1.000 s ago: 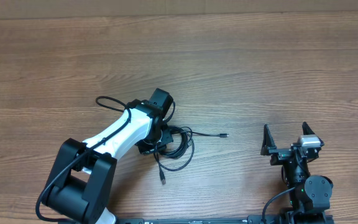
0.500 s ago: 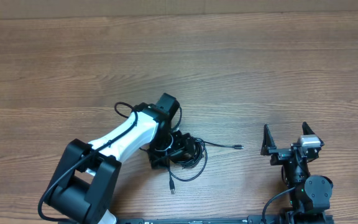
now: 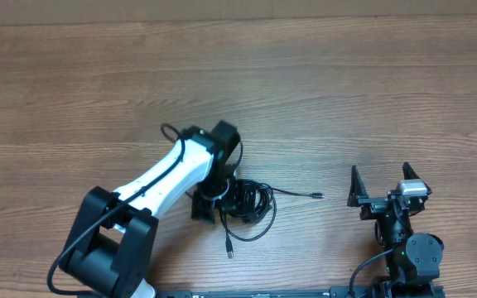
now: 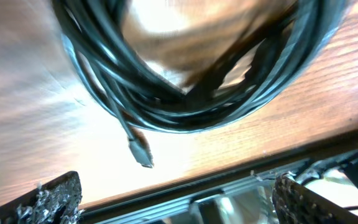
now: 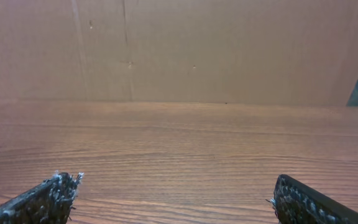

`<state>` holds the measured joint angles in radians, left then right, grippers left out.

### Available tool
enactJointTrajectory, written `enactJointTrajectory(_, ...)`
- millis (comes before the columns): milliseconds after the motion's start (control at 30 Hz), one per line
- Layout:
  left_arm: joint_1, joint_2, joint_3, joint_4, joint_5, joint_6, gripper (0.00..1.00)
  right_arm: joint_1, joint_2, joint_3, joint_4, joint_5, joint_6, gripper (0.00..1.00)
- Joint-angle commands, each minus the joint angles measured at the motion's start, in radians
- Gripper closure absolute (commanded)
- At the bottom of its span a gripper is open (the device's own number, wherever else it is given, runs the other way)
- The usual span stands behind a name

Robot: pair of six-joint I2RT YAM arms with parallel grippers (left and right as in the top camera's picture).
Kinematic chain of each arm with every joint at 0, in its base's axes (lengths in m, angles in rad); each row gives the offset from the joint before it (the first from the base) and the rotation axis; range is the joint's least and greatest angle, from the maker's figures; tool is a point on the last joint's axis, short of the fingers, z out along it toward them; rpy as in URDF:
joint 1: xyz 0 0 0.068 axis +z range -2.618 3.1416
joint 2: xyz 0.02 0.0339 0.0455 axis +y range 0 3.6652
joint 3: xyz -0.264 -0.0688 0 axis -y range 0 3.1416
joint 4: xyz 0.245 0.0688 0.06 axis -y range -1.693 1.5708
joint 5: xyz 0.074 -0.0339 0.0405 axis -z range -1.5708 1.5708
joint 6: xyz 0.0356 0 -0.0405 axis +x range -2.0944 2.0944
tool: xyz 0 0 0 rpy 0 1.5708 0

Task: Untangle cables
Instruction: 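Lower the left gripper and close it on the cable coil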

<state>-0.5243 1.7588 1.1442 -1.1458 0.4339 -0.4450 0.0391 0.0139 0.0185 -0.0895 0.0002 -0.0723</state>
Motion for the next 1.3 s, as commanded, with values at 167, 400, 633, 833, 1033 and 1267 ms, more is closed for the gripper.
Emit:
enactJointTrajectory(167,-0.006,0.006,0.192,0.051,-0.261,0.355,0.16,-0.003,-0.011,-0.011,0.006,-0.002,-0.011,0.0)
enactJointTrajectory(400,-0.007,0.007,0.183,0.105,-0.28,0.711,0.17,-0.003,-0.011,-0.011,0.006,-0.002,-0.011,0.0)
enactJointTrajectory(633,-0.007,0.007,0.128,0.236,-0.279,0.786,0.59,-0.003,-0.011,-0.011,0.006,-0.002,-0.011,0.0)
enactJointTrajectory(833,-0.007,0.007,0.04,0.306,-0.275,0.781,0.79,-0.003,-0.011,-0.011,0.007,-0.002,-0.011,0.0)
enactJointTrajectory(1033,-0.007,0.007,-0.022,0.337,-0.23,0.782,0.72,-0.003,-0.011,-0.011,0.006,-0.003,-0.011,0.0)
enactJointTrajectory(1267,-0.007,0.007,-0.031,0.362,-0.171,0.782,0.7,-0.003,-0.011,-0.011,0.007,-0.003,-0.011,0.0)
